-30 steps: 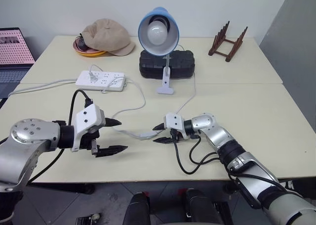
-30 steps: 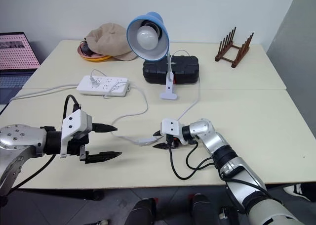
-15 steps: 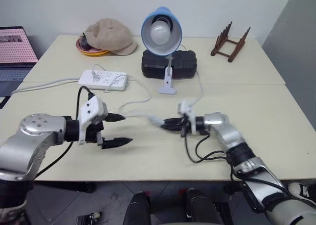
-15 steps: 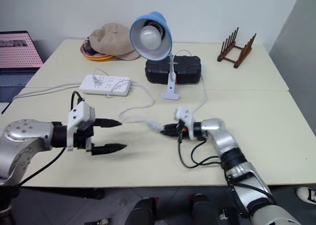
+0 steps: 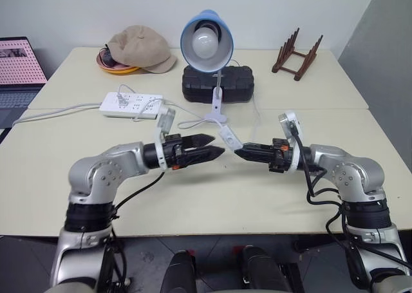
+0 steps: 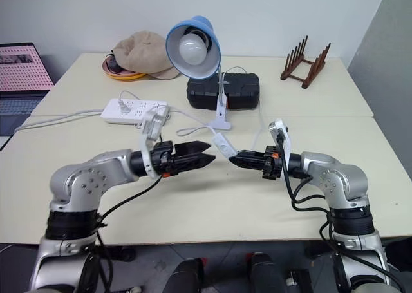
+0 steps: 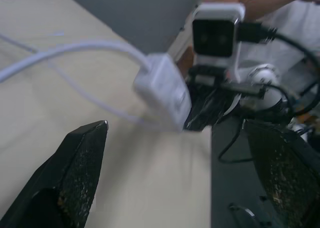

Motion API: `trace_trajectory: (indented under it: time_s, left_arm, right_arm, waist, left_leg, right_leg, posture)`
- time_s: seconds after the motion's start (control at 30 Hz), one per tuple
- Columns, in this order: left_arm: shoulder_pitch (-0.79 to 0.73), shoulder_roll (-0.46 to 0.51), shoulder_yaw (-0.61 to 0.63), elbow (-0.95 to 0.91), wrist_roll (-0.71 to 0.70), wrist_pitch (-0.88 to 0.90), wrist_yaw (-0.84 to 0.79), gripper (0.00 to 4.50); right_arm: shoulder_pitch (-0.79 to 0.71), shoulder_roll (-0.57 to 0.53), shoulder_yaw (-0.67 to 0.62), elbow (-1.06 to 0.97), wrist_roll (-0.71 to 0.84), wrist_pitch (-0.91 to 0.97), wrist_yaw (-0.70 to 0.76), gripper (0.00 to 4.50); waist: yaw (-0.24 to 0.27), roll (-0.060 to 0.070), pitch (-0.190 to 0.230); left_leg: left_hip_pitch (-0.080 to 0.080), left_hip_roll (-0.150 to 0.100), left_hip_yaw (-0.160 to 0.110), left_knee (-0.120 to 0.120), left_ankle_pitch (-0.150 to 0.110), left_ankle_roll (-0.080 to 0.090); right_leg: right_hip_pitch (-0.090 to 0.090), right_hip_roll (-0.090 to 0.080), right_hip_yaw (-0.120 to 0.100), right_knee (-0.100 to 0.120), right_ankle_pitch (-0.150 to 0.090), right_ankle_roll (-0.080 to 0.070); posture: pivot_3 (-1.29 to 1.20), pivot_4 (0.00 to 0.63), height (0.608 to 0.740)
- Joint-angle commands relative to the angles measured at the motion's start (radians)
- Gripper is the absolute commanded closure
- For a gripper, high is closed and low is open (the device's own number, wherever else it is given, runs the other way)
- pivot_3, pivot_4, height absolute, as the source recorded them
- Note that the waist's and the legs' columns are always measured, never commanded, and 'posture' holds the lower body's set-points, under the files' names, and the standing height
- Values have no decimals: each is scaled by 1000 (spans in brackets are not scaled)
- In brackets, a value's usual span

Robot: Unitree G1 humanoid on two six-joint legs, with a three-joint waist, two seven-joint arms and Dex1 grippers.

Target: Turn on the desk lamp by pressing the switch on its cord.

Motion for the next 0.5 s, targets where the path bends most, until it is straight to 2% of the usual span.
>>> trace_trajectory:
  time_s: [0.03, 0.3, 0.5]
  left_arm:
    - [-26, -12, -10, 27, -12, -3, -27, 0]
    - [-15, -9, -30, 30, -2, -20, -61, 0]
    - [-29, -26, -23, 50, -2, -23, -50, 0]
  right_arm:
    - [8, -5, -29, -57, 46, 7, -27, 4130]
    - [10, -17, -57, -86, 133, 64, -48, 4130]
    - [1, -38, -36, -69, 143, 60, -42, 4130]
  waist:
    - [-3, 0, 0]
    - [-3, 0, 0]
    - [-3, 0, 0]
  left_leg:
    - [0, 0, 0, 0, 0, 0]
    - [-1, 0, 0, -1, 0, 0]
    - [-1, 0, 0, -1, 0, 0]
  right_leg:
    - [0, 0, 0, 0, 0, 0]
    - [0, 0, 0, -2, 0, 0]
    - [0, 0, -1, -2, 0, 0]
  posture:
    - [0, 150, 740]
    - [0, 150, 740]
    - [0, 150, 740]
